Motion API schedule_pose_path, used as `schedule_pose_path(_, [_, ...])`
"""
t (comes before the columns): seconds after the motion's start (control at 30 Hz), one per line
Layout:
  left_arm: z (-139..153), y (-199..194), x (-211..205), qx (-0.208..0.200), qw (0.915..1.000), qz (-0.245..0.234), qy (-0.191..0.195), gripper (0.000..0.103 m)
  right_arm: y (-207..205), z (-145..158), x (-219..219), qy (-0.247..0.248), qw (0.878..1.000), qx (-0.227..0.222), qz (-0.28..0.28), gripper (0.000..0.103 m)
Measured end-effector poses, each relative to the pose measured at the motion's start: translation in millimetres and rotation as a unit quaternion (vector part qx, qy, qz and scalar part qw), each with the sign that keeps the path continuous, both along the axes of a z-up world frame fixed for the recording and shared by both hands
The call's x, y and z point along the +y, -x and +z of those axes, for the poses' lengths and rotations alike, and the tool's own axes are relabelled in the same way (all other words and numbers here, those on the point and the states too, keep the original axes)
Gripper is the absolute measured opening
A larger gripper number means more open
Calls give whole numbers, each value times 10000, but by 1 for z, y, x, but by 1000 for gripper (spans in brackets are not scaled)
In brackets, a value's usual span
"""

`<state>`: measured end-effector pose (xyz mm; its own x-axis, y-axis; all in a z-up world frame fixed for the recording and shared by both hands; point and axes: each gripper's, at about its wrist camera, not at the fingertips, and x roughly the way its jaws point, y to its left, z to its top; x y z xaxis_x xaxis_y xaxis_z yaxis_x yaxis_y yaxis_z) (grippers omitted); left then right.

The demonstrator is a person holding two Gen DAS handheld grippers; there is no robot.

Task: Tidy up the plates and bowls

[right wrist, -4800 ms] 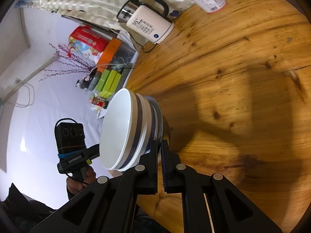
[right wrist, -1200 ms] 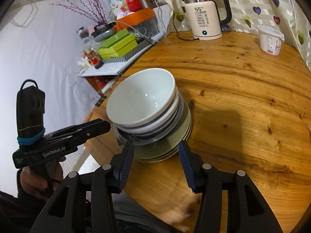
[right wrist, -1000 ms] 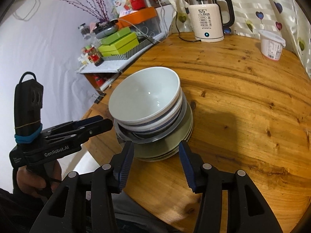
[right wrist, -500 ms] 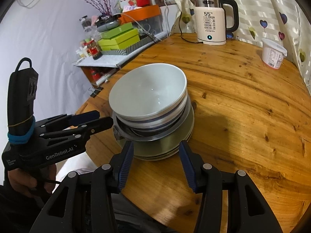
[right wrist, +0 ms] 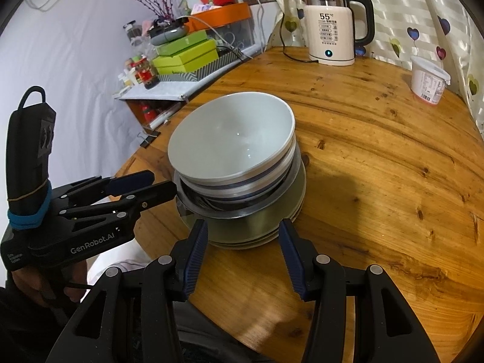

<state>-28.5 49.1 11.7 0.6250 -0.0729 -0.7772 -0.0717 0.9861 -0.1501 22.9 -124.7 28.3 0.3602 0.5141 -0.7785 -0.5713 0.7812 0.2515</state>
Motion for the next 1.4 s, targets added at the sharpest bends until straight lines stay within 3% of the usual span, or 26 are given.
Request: schedule_pose_path(1.4, [-2,2,-2,75,9999,-13,-75,46,-1,-3,1,1,10000,47,-4,49])
